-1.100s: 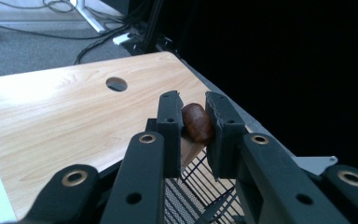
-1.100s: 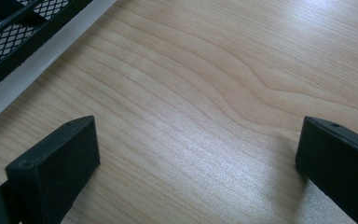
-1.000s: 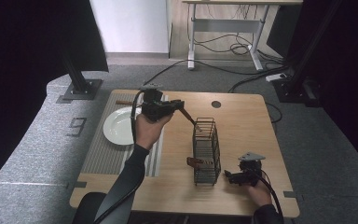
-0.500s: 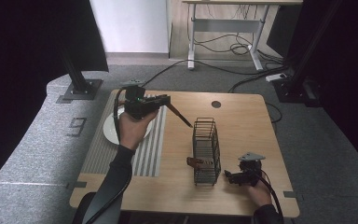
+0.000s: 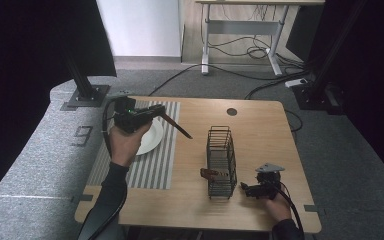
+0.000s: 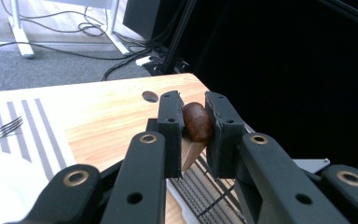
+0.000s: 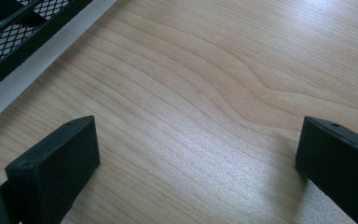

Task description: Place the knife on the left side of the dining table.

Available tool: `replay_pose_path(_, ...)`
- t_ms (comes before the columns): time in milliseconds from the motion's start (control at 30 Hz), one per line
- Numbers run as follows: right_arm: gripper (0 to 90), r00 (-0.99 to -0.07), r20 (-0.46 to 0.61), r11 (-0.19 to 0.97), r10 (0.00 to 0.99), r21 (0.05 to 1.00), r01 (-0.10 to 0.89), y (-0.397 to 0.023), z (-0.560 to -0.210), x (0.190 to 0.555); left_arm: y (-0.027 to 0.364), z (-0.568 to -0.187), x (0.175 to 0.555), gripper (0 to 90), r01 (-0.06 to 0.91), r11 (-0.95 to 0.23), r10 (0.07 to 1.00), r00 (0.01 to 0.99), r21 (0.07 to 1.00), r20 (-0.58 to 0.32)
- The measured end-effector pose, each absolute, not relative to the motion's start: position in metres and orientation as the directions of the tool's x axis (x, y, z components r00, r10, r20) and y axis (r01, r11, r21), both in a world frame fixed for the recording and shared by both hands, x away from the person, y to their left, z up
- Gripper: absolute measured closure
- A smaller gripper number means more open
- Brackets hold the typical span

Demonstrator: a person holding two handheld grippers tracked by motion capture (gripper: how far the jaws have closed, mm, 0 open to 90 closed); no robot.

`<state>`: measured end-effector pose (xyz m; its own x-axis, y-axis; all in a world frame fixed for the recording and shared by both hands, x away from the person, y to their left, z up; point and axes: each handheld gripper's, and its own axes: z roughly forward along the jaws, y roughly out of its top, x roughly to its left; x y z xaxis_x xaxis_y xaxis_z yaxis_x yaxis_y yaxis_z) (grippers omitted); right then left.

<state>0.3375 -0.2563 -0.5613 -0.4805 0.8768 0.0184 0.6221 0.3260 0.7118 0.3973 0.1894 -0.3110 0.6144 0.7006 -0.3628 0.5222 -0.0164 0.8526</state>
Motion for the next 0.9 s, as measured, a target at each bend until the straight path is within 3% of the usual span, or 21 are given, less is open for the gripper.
replay_pose_path(900,0.0,-0.479,0.018,0.324,0.877,0.715,0.619,-0.256,-0.562,0.338,0.254,-0.378,0.373,77.3,0.606,0.033,0.737,0.523,0.795,-0.428)
